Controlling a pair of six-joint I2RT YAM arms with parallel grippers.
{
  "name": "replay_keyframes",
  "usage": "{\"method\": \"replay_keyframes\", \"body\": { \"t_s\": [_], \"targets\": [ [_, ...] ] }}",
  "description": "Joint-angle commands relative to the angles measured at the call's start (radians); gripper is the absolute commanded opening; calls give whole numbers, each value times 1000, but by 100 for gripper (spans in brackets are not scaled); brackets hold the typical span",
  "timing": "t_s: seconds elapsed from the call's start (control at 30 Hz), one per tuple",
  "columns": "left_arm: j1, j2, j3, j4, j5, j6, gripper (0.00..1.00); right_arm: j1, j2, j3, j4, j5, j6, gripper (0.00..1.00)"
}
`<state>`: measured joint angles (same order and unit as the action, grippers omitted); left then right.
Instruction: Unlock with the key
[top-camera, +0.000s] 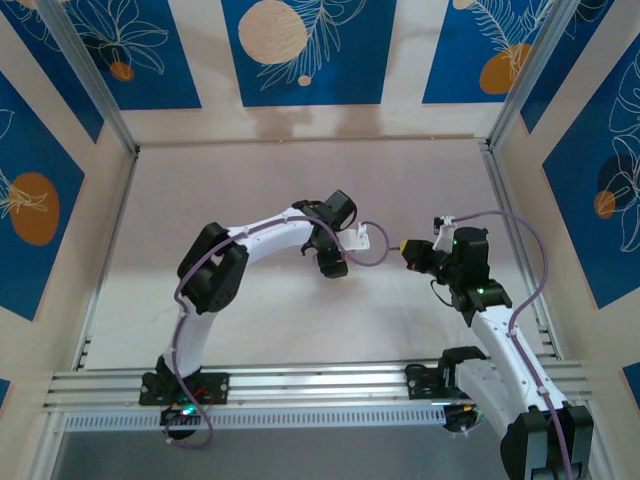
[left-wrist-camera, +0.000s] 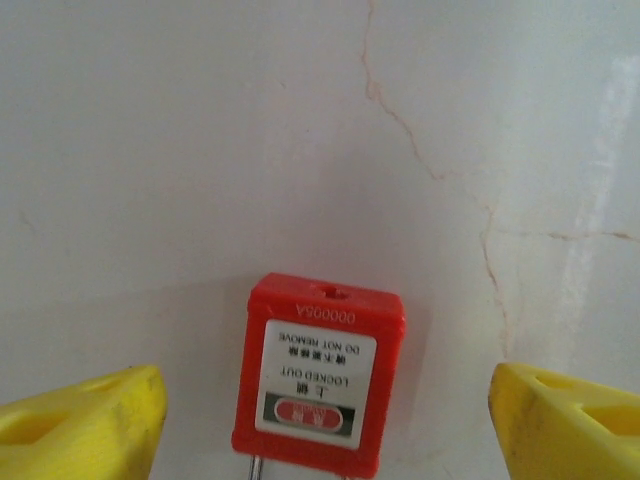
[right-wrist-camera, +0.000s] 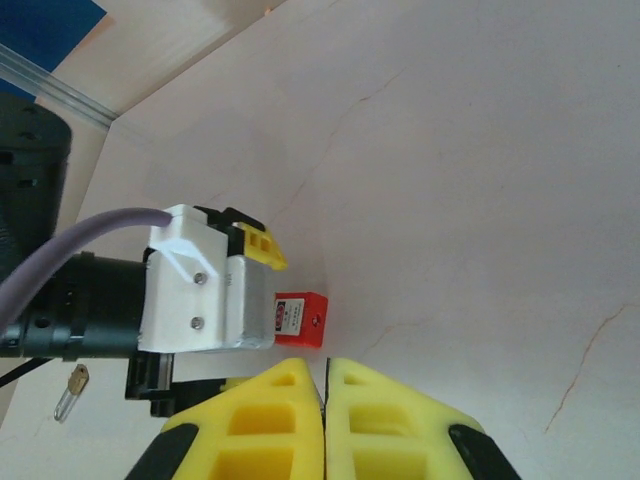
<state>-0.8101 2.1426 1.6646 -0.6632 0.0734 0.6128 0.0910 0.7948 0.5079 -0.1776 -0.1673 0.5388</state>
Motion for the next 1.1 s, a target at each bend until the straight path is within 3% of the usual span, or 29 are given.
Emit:
{"method": "replay_keyframes", "body": {
  "t_s": [0.0,0.23,0.47,0.6,0.9,1.07],
  "targets": [
    [-6,40,47,-28,38,9,79,-8,-11,-13,-11,-31,12,0],
    [-6,64,40,-6,5,-11,67,-16,-8,-12,-8,-43,8,0],
    [-6,68,19,-5,-34,-24,37,-23,-7,-12,-6,-55,8,0],
    [-6,43,-8,-2,-47,-40,30,-23,-9,-14,-12,-58,7,0],
    [-6,-48,-128,-17,-93,-142,29,-22,-11,-22,-8,-72,12,0],
    [-7,-40,-134,-98,-77,-158,36,-22,5,-24,4,-78,13,0]
  ]
}}
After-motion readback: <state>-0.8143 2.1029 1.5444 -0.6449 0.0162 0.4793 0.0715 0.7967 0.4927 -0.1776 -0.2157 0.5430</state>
